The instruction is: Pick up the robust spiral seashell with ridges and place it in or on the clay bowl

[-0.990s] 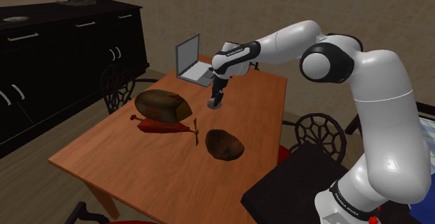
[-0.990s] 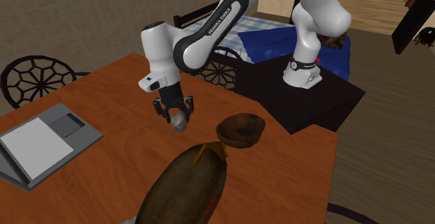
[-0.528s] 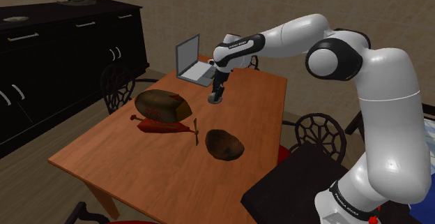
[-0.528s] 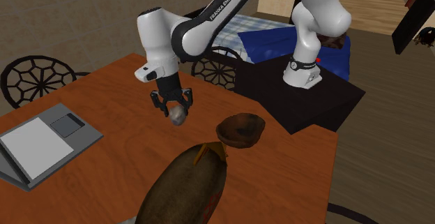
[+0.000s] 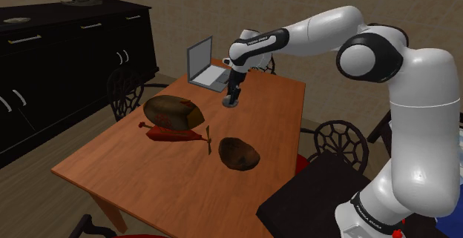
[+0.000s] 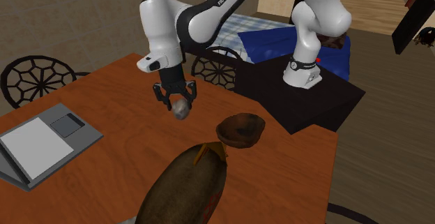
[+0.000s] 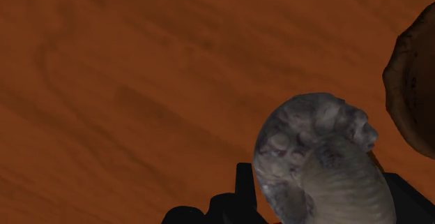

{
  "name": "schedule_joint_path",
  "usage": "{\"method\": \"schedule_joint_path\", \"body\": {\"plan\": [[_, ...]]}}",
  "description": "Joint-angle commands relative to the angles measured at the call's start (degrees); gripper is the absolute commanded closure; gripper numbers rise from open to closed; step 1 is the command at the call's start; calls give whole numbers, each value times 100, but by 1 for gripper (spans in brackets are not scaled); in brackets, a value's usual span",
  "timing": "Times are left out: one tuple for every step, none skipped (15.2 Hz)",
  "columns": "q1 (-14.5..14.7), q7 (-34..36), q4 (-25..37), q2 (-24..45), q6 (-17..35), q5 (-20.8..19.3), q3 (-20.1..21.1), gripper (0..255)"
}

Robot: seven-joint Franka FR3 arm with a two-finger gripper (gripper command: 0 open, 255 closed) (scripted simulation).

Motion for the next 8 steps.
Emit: {"method": "schedule_joint_path", "body": {"plan": [[127,66,-547,-347,226,1,17,255],[193,101,-851,-539,351,3,28,255],[258,140,-1142,-726,471,4,42,255],[323,183,-1423,-907,586,4,56,255],[386,231,-1695,-1084,696,4,73,255],[450,282,-1957,-1258,802,3,92,255],[513,338,-2211,-1428,904,2,114,255],[575,398,-2457,-1594,1002,1,137,255]]}}
